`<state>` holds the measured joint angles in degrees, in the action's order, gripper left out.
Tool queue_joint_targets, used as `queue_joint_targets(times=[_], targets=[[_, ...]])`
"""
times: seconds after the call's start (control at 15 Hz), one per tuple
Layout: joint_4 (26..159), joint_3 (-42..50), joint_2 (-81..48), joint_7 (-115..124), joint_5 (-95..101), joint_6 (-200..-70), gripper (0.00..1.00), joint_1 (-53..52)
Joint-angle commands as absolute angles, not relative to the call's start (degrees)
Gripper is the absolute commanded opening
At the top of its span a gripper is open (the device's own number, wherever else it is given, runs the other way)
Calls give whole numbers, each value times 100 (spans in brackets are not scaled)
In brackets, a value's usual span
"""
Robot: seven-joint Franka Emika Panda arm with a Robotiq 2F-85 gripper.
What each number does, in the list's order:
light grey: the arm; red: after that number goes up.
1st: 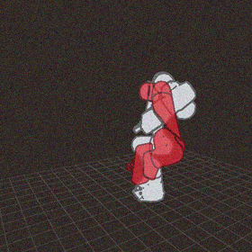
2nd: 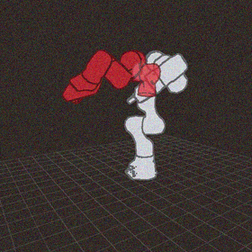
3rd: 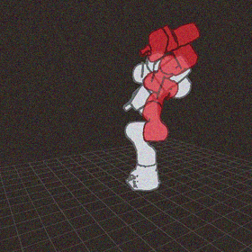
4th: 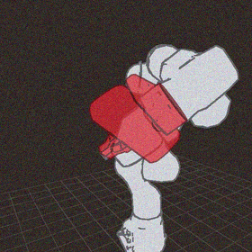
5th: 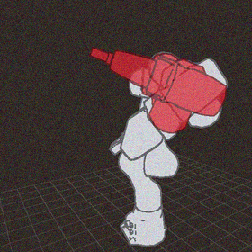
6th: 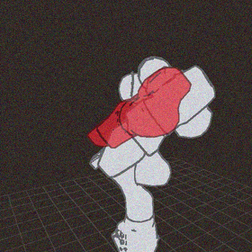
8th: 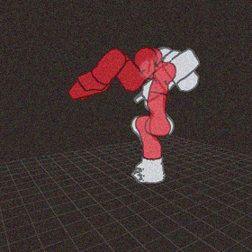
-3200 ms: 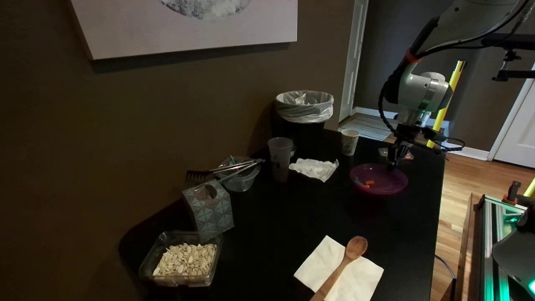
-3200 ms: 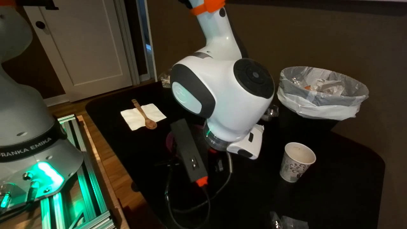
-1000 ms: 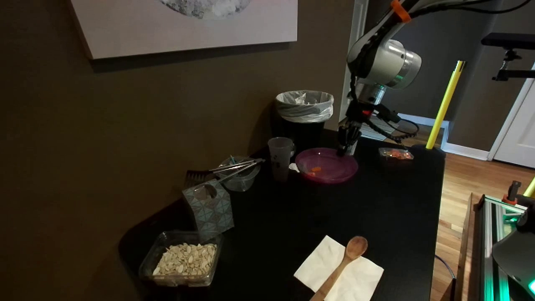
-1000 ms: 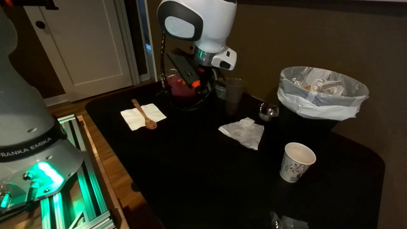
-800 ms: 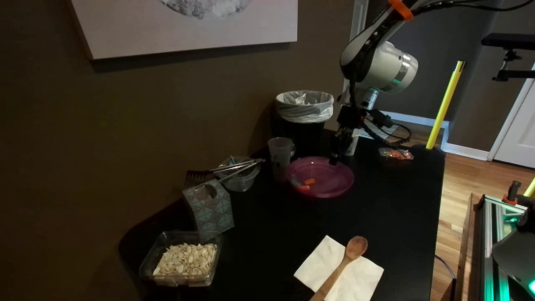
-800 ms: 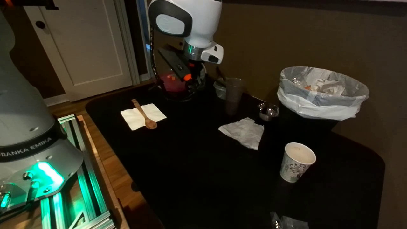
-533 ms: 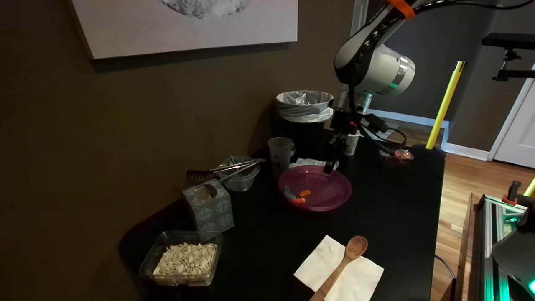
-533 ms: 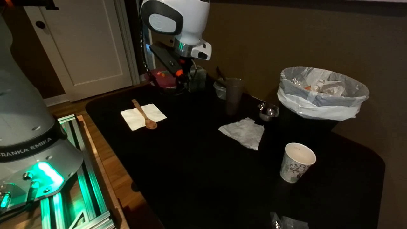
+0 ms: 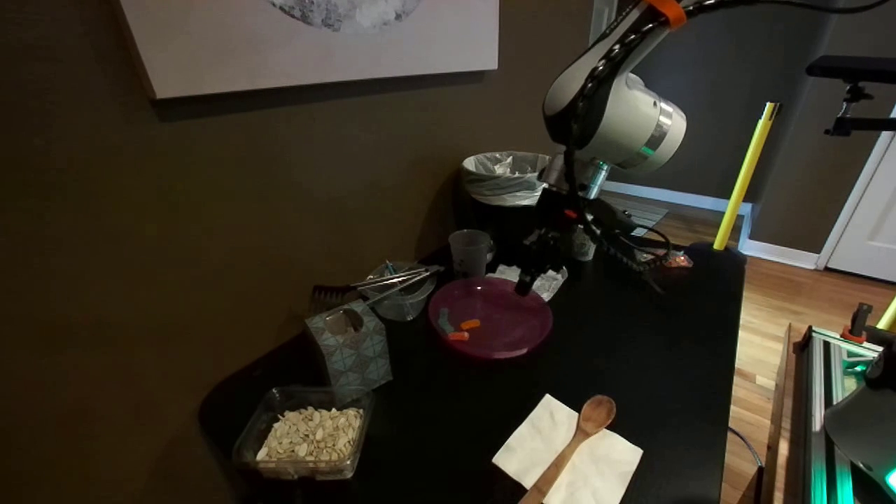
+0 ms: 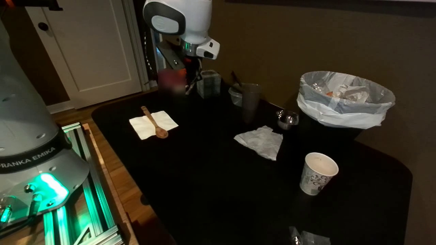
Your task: Put the purple plate on top of the tissue box.
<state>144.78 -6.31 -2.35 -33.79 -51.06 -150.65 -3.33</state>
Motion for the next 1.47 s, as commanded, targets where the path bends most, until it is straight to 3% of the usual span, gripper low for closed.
queue_joint_targets(times=[0.0,0.87,1.13,1.27,1.4], targets=[[14165,-991,-647,-2518,-5296,-15882,1,-747],[13146,-1036,-1444,-918,-4604,-16376,1,-1226],[12615,-799,-1854,708,-2923,-16282,1,-1382],[12208,-272,-1993,1571,-2041,-15778,1,-1789],[11693,-404,-2177,2107,-1579,-15301,1,-1656]])
